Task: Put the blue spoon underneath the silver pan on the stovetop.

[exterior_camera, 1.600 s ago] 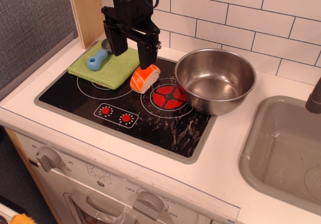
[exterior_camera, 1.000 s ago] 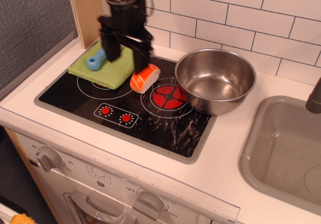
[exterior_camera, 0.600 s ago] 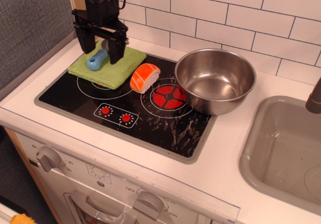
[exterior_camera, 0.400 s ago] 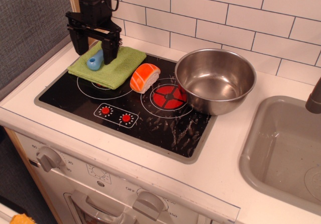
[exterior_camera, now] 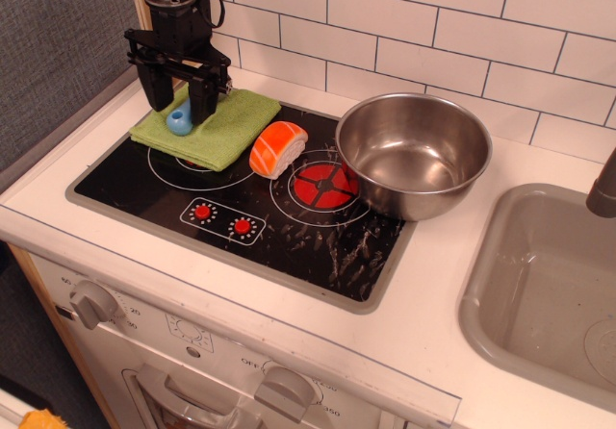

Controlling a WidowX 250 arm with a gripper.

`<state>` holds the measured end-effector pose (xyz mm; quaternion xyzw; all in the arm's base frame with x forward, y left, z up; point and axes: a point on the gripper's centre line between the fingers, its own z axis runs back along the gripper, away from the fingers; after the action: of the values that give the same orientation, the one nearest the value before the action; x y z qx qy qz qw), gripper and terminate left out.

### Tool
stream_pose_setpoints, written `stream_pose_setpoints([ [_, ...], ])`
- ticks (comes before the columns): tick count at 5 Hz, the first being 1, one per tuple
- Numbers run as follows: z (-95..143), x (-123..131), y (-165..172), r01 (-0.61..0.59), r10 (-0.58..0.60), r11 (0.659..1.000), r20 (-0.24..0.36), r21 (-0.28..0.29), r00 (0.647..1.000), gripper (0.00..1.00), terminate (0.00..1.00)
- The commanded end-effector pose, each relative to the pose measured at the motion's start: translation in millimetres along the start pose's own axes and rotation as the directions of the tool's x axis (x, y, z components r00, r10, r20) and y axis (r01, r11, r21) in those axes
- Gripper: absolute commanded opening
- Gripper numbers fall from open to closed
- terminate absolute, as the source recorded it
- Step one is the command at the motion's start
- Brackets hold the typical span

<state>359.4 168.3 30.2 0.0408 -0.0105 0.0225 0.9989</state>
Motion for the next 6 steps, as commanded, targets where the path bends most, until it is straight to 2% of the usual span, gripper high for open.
stream_pose_setpoints([
  [1, 22, 3, -7, 0.033, -0.035, 0.999, 0.051, 0.031, 0.998, 0.00, 0.00],
  [2, 24, 2, -11, 0.037, -0.039, 0.999, 0.051, 0.030, 0.998, 0.00, 0.00],
  [3, 50, -5, -10, 0.018, -0.021, 1.000, 0.121, 0.026, 0.992, 0.00, 0.00],
  [4, 78, -25, -15, 0.009, -0.015, 0.999, 0.187, 0.033, 0.982, 0.00, 0.00],
  [5, 83, -47, -34, 0.037, -0.036, 0.999, 0.200, -0.003, 0.979, 0.00, 0.00],
  [6, 74, -74, -61, 0.057, -0.054, 0.998, 0.162, -0.013, 0.985, 0.00, 0.00],
])
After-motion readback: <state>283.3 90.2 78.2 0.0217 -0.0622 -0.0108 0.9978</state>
